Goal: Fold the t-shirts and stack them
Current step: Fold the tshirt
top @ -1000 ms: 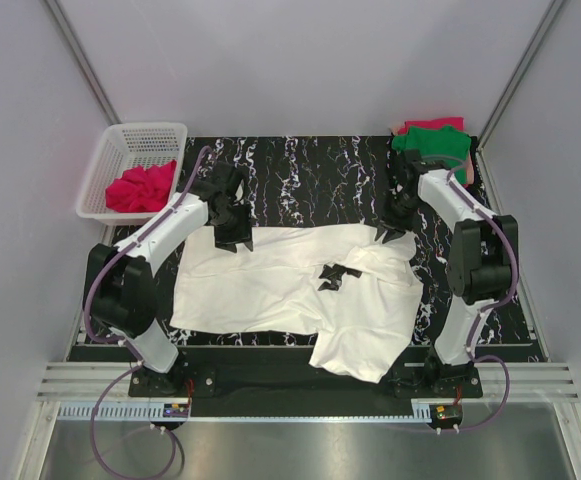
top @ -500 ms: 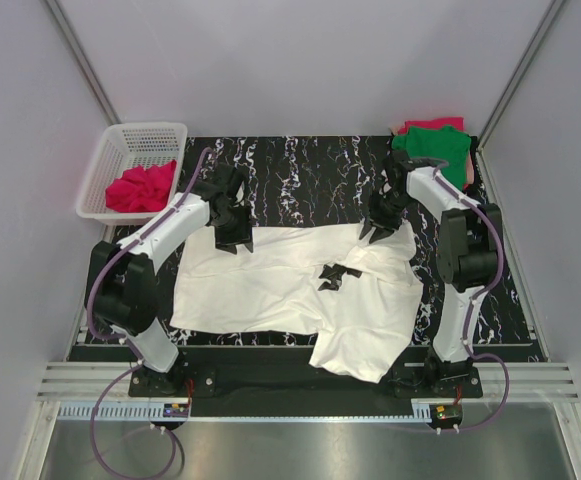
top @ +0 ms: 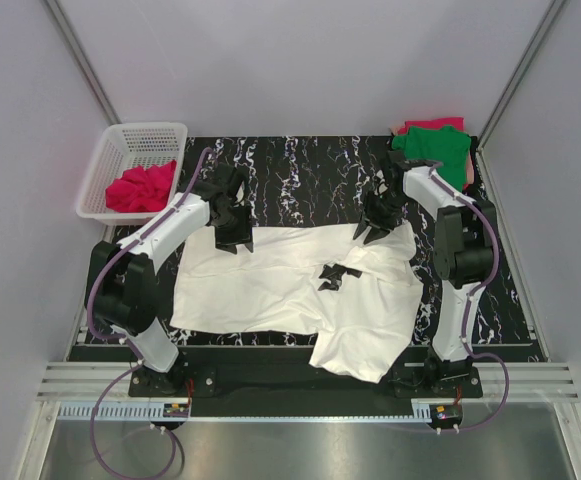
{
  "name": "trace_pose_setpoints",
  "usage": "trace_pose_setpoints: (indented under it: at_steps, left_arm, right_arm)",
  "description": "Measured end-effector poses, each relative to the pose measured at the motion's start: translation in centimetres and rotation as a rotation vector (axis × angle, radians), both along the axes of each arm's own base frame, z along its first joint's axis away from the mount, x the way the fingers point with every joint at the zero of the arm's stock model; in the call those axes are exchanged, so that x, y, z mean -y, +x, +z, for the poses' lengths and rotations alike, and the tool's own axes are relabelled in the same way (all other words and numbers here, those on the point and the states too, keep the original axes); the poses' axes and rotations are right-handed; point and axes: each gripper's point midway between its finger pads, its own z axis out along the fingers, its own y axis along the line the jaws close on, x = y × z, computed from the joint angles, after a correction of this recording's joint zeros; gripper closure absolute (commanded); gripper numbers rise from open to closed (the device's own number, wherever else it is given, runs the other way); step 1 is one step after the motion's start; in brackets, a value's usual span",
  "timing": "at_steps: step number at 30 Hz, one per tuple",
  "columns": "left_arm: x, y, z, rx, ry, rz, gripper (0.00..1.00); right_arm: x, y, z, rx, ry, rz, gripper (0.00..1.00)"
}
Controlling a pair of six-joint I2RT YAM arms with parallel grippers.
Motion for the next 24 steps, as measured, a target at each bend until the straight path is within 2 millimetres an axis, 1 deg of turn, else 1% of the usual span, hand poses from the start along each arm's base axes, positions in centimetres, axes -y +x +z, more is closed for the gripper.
trace_pose_setpoints:
  at_steps: [4,15,24]
  left_arm:
    - [0.0,0.0,-0.1,-0.001,0.001,0.000,0.51]
    - [0.0,0.0,-0.2,-0.001,0.000,0.001,0.52]
    - [0.0,0.0,-0.4,0.001,0.000,0.002,0.52]
  right_arm:
    - [-0.1,-0.1,-0.5,-0.014,0.001,0.003,0.58]
    - [-1.2,-0.7,-0.4,-0.024,0.019,0.030,0.58]
    - [-0.9,-1.5,-1.1,-0.046,-0.003,0.041,0.59]
